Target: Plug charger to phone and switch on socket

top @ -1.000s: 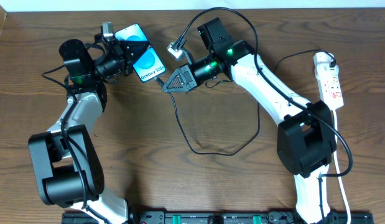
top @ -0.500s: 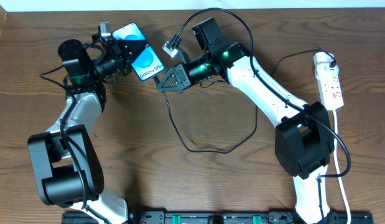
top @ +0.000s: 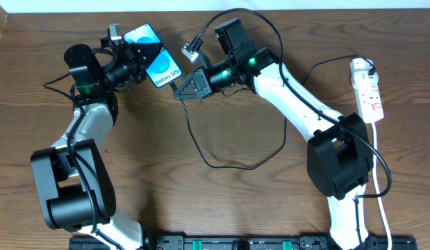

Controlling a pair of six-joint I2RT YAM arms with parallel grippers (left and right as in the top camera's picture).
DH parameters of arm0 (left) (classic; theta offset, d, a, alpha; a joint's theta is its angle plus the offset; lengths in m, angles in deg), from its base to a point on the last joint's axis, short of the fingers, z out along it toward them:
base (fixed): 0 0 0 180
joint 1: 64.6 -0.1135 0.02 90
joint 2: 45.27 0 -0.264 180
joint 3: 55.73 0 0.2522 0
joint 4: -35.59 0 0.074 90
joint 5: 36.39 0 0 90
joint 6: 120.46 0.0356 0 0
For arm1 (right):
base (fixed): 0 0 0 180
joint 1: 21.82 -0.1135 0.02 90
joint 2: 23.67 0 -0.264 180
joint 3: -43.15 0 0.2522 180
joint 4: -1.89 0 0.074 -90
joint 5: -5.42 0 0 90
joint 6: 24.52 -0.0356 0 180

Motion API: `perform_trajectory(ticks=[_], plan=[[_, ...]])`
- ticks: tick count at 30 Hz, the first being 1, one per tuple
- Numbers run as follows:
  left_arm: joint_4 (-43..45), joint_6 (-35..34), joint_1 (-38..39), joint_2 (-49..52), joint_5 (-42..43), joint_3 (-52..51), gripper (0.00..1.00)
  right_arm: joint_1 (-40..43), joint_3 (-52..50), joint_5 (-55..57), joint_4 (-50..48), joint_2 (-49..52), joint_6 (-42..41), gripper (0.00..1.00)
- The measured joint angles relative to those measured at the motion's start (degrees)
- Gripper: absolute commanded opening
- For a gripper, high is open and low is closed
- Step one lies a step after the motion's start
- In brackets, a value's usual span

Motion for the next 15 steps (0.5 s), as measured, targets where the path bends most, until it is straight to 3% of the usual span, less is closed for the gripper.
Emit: perform_trajectory(ticks=[2,4,7,15], plan=[[-0.02,0.02,0.00,0.00,0.02,0.00,0.07,0.13,0.00,-0.07,0.02,0.00,-0.15,0.03],[-0.04,0.02,0.11,0.00,0.04,0.00,0.07,0.33,0.00,-0.39,0.48,0.00,-0.55,0.17],[-0.31,0.04,0.72,0.00,1.75,0.00,0.07,1.22,0.09,-0.72,2.93,0.00,-0.11,0.23],[-0.66,0.55,0.83,0.00,3.54,0.00,0.07,7.78,0.11,-1.05,13.27,0.00,4.46,0.27]])
